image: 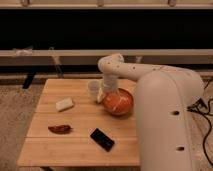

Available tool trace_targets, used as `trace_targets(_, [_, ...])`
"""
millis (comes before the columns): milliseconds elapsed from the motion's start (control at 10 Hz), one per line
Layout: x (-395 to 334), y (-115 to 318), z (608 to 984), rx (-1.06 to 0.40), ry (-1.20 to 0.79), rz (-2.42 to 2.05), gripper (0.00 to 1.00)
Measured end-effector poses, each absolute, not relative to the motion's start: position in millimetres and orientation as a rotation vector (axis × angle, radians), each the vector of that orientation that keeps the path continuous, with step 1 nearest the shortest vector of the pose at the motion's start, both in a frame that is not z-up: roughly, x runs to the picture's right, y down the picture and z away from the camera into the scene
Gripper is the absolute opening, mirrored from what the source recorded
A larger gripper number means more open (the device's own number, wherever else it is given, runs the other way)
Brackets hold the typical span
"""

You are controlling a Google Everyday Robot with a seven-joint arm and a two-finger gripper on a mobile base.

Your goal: Drag the ceramic bowl in a circle

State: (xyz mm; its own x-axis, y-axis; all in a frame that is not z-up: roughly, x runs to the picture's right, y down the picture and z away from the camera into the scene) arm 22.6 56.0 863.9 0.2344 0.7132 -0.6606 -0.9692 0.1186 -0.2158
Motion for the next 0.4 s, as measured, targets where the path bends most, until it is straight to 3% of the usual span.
trace_targets(400, [35.1,39.8,850.4,-0.701,0.422,1.321,0.80])
